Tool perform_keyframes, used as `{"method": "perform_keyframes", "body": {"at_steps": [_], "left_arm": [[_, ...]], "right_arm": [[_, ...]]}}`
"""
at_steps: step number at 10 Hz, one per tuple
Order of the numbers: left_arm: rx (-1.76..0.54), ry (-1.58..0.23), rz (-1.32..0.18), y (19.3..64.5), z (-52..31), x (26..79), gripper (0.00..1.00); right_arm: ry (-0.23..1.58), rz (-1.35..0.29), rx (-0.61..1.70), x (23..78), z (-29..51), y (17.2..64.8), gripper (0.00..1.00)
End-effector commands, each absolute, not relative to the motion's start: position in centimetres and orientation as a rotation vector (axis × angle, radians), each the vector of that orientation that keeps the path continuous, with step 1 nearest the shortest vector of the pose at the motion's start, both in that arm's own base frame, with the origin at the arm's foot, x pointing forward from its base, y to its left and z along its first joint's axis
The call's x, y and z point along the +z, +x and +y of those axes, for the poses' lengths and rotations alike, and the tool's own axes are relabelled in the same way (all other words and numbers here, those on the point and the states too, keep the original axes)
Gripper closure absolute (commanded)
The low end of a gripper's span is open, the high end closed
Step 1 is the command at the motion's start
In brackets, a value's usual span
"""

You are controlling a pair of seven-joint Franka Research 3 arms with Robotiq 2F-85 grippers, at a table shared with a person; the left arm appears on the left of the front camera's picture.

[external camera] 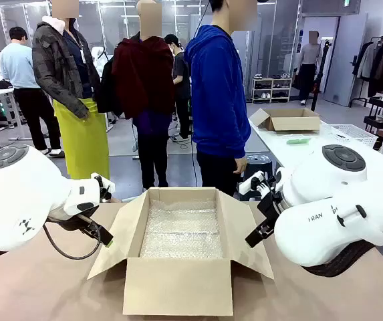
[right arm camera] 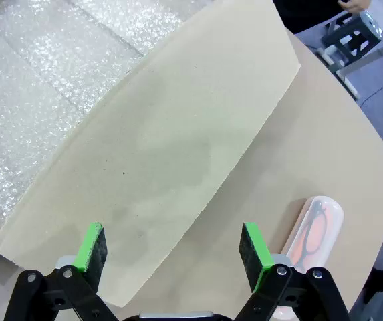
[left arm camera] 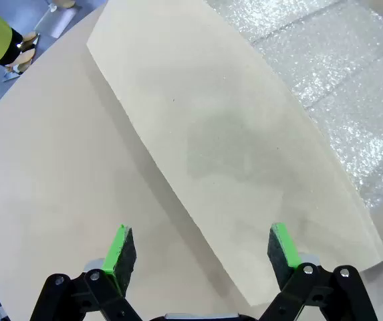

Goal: Pack the glasses set securely to prepare it for shipping.
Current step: Place the Glasses case inside the Package Box.

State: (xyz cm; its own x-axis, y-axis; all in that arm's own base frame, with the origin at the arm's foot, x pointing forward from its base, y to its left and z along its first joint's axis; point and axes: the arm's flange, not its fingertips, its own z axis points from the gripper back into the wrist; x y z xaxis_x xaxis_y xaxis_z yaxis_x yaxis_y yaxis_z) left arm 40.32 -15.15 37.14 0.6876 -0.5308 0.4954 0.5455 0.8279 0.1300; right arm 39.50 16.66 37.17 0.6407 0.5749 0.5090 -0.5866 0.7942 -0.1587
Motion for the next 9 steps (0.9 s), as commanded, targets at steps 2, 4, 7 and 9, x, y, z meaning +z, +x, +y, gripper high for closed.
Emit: {"method": "perform_keyframes", "body": {"at_steps": [2, 4, 7, 9], "left_arm": [[-0.603, -0.029, -0.546, 40.32, -15.16, 37.14, 0.00], [-0.603, -0.029, -0.546, 40.32, -15.16, 37.14, 0.00], [-0.603, -0.029, -0.546, 40.32, -15.16, 37.14, 0.00], [-0.603, -0.029, -0.546, 40.32, -15.16, 37.14, 0.00]], "right_arm": [[0.022, -0.573, 0.662, 37.17, 16.66, 39.50, 0.00], [0.022, -0.573, 0.662, 37.17, 16.66, 39.50, 0.00], [0.022, -0.573, 0.662, 37.17, 16.66, 39.50, 0.00], [0.022, -0.573, 0.662, 37.17, 16.66, 39.50, 0.00]]}}
